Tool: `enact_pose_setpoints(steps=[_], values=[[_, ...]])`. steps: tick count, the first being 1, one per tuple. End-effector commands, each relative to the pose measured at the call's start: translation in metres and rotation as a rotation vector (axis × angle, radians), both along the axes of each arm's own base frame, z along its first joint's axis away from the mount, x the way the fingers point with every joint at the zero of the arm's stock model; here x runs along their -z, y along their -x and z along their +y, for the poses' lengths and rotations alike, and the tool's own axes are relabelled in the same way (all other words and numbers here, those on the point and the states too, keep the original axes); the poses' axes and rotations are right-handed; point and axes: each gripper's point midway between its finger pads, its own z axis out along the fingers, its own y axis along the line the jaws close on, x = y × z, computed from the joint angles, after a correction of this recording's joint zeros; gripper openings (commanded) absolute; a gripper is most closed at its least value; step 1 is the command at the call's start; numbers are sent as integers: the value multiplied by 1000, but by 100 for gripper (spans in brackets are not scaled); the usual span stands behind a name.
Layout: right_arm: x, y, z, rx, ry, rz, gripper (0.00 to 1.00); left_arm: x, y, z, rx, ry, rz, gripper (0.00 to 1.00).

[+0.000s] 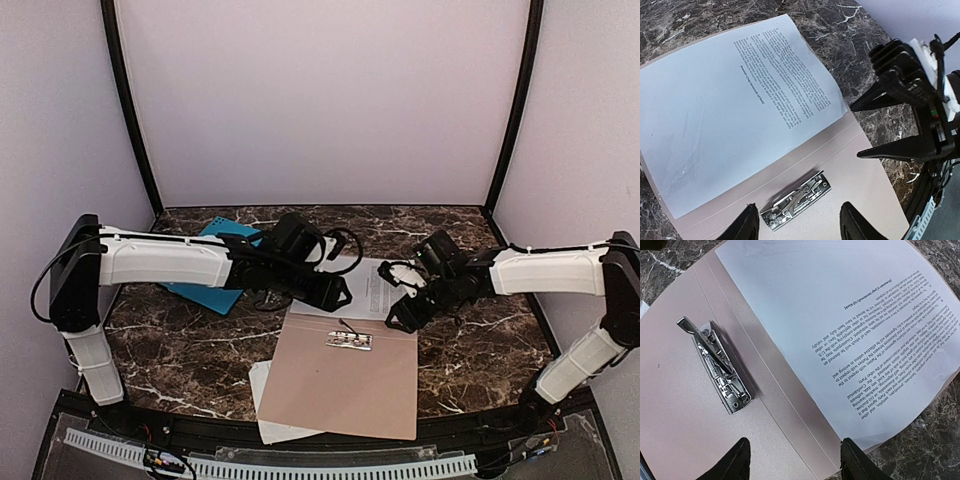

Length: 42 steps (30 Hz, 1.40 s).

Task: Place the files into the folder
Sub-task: Adjust the spring clip on the folder.

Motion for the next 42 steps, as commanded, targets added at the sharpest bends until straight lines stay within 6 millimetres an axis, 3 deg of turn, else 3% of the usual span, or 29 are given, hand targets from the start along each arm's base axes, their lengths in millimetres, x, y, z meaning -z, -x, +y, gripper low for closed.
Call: enact_pose_setpoints(steps=[1, 8, 15, 23, 29, 34, 42], values=[[2, -6, -1, 18, 7, -7, 59, 38, 7, 23, -26, -120, 51, 56], [4, -8, -5, 42, 17, -12, 59, 60, 21, 5, 13, -68, 175, 61], [3, -12, -12, 69, 21, -18, 60, 54, 39, -25, 102, 47, 253, 54], [-4, -21, -27, 146, 23, -34, 60, 34, 53, -65, 218, 132, 265, 44], [-16, -27, -42, 211, -8, -55, 60, 42, 66, -88, 323, 134, 288, 44], [-20, -28, -48, 238, -18, -62, 61, 46, 63, -83, 367, 70, 221, 47], [-17, -24, -40, 223, -50, -22, 61, 13, 50, -55, 358, -3, 11, 57]])
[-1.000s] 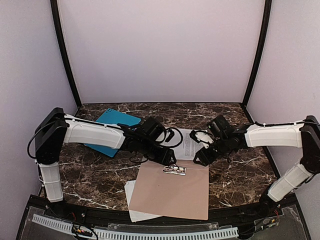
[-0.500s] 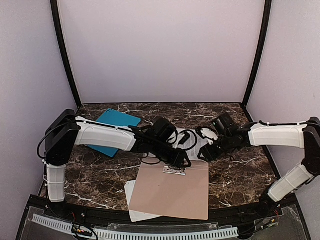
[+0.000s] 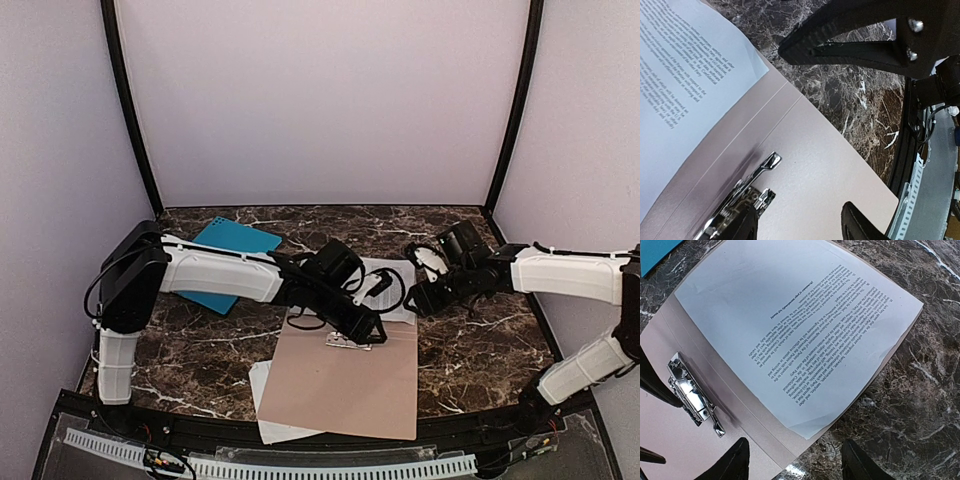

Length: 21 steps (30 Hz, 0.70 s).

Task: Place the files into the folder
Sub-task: Adjust the spring clip on the folder.

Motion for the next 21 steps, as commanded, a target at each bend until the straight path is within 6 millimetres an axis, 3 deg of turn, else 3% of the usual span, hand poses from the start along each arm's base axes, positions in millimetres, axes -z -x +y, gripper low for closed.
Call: enact_pose_setpoints(steps=[1, 2, 3, 4, 5, 6, 9, 15, 21], values=[[4, 6, 6, -15, -43, 41, 61, -56, -8, 24, -9, 7, -194, 59], [4, 9, 9, -29, -55, 51, 61, -51, -13, 33, -35, -24, -224, 59], [4, 11, 12, -34, -63, 57, 61, -62, -15, 39, -54, -19, -253, 60], [4, 13, 14, -41, -68, 65, 61, -55, -19, 50, -88, -59, -281, 61], [3, 16, 16, -44, -73, 71, 61, -64, -27, 61, -136, -75, -327, 62], [3, 17, 17, -35, -80, 79, 62, -57, -28, 72, -163, -109, -333, 62], [5, 18, 16, 29, -106, 110, 64, -61, -40, 109, -281, -178, -371, 68], [21, 20, 3, 176, -77, 201, 71, -35, -36, 164, -394, -240, -231, 69], [34, 38, -5, 267, -82, 337, 73, -6, -18, 186, -424, -235, -9, 68]])
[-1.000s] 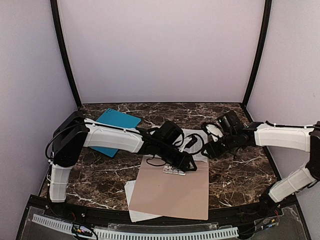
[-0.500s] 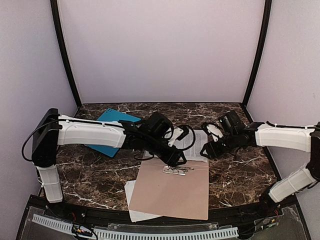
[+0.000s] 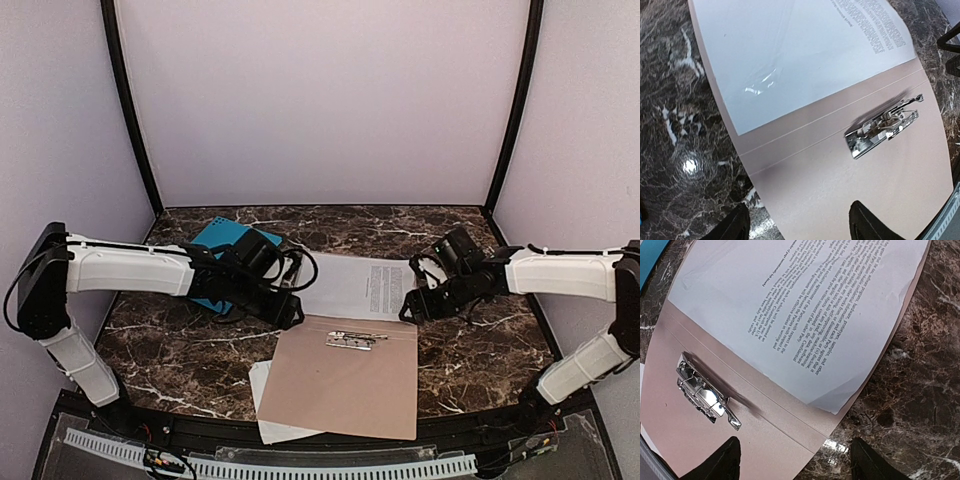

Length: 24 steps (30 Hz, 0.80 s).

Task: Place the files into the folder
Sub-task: Adjust the spring clip on the folder, then move the folder with some files to the center of the board.

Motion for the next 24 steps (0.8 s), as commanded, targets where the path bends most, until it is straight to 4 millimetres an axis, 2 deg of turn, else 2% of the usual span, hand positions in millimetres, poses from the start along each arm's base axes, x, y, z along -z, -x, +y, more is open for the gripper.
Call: enact_pose_setpoints(steps=[1, 8, 12, 15, 20, 24], values=[[16, 21, -9, 97, -7, 146, 73, 14, 29, 15, -25, 26, 173, 68], [35, 57, -7, 115, -80, 304, 73, 36, 51, 27, -20, -13, 283, 68], [38, 72, -5, 122, -145, 339, 70, 47, 57, 35, -35, -42, 305, 68], [38, 76, -3, 124, -171, 346, 69, 54, 60, 37, -42, -45, 322, 68], [45, 80, 4, 123, -226, 370, 67, 65, 64, 29, -39, -8, 372, 65], [46, 74, 6, 131, -239, 351, 67, 69, 67, 21, -39, 34, 403, 62]])
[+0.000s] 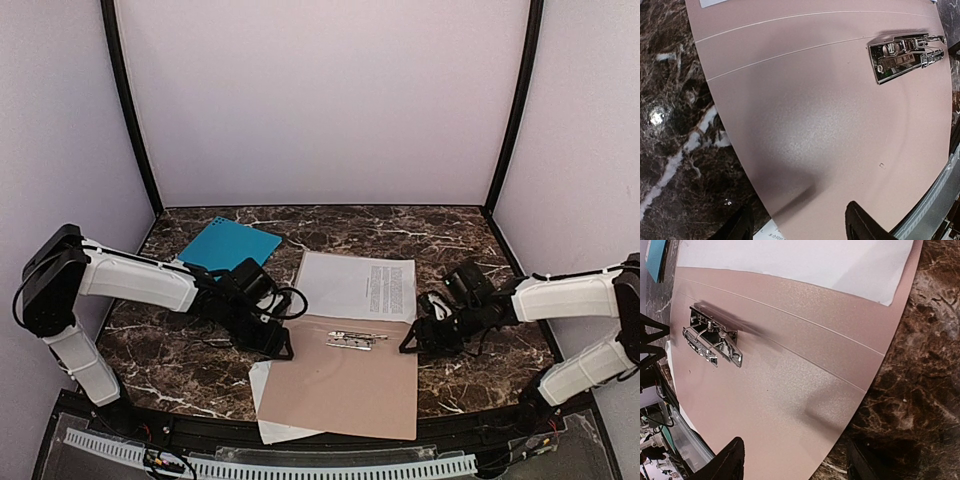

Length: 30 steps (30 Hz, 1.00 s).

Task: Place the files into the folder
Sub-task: Move the folder with some files to the center of the board.

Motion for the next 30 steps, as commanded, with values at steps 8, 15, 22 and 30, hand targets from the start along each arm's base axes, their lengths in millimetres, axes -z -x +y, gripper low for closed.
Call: enact_pose_setpoints(steps=[8, 15, 22, 30], values=[[8, -20, 5, 23, 2, -17, 67, 8, 2, -35, -5, 140, 96, 57], [2, -53, -2, 44, 15, -71, 67, 5, -16, -60, 5, 185, 78, 57], [-17, -117, -32, 70, 115, -204, 67, -14, -47, -87, 69, 202, -28, 58], [-65, -133, -22, -12, 186, -420, 68, -35, -53, 3, 28, -142, -257, 67]])
